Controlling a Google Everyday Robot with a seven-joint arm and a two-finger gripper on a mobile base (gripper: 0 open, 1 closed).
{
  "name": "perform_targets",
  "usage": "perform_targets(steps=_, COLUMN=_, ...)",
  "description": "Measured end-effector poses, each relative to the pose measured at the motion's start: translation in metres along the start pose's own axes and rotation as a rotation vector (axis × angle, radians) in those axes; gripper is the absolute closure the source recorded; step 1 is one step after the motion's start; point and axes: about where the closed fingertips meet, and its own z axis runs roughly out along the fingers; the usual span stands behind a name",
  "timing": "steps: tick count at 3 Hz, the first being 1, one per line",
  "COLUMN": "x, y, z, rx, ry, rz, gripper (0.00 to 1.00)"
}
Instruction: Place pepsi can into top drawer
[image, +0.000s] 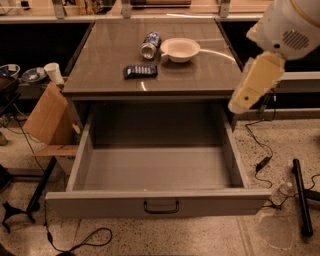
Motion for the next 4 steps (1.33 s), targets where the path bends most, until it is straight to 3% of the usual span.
perform_targets(steps=1, x=-0.065, y=-0.025, z=0.029, rx=-0.013, ry=-0.088, rz=0.06, gripper=0.0)
perform_targets(steps=2, x=-0.119, y=-0.042, z=0.055, rx=-0.026, ry=-0.187, rz=0.176, gripper=0.0)
perform_targets(steps=3, x=-0.122, y=-0.043, z=0.055, rx=-0.025, ry=-0.194, rz=0.213, gripper=0.0)
perform_targets(steps=4, x=-0.122, y=-0.043, z=0.055, rx=-0.025, ry=-0.194, rz=0.213, gripper=0.0)
